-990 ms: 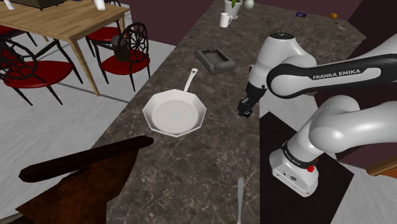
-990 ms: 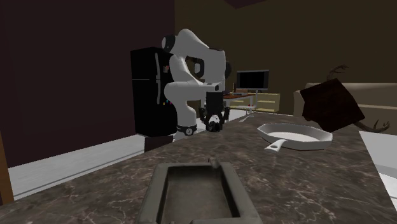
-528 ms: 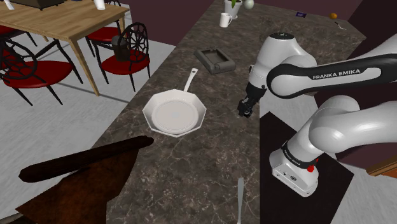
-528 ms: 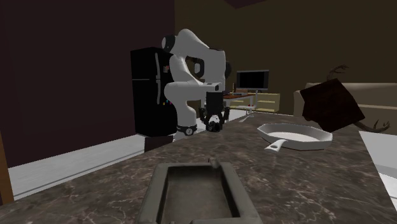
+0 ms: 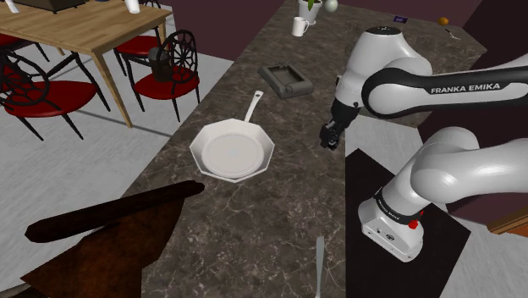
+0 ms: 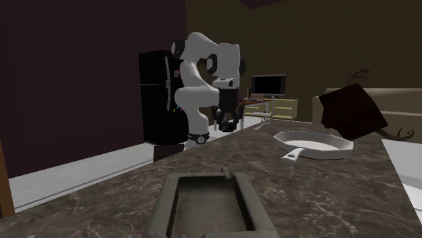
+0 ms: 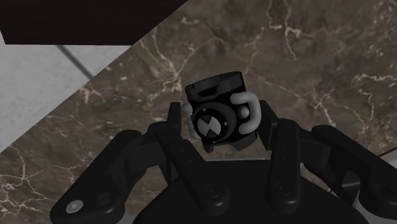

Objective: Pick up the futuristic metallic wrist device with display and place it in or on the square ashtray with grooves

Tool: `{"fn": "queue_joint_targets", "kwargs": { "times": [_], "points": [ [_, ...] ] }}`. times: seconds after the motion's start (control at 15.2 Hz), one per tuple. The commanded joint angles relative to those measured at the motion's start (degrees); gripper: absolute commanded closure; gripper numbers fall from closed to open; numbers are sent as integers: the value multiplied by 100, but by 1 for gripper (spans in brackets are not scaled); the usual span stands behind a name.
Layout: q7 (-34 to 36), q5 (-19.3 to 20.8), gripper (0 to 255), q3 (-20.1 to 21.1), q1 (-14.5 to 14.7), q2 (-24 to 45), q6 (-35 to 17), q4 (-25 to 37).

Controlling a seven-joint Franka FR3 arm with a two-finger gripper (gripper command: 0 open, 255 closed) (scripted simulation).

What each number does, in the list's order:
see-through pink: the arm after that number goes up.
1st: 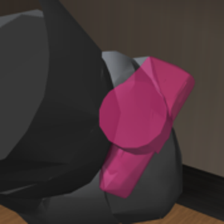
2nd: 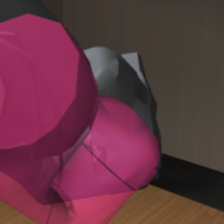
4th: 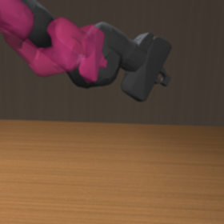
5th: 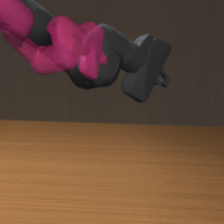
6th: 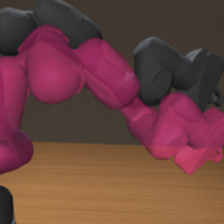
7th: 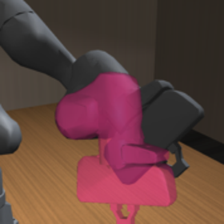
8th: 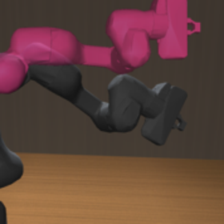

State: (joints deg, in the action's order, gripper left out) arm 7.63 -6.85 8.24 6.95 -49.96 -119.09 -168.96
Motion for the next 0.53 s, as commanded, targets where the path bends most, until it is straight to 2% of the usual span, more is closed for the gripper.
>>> {"fn": "queue_joint_targets", "kwargs": {
  "times": [0.0,0.46],
  "points": [
    [1,22,255,-20,-10,-89,220,129],
    [3,89,255,-82,-40,-292,873,580]
  ]
}}
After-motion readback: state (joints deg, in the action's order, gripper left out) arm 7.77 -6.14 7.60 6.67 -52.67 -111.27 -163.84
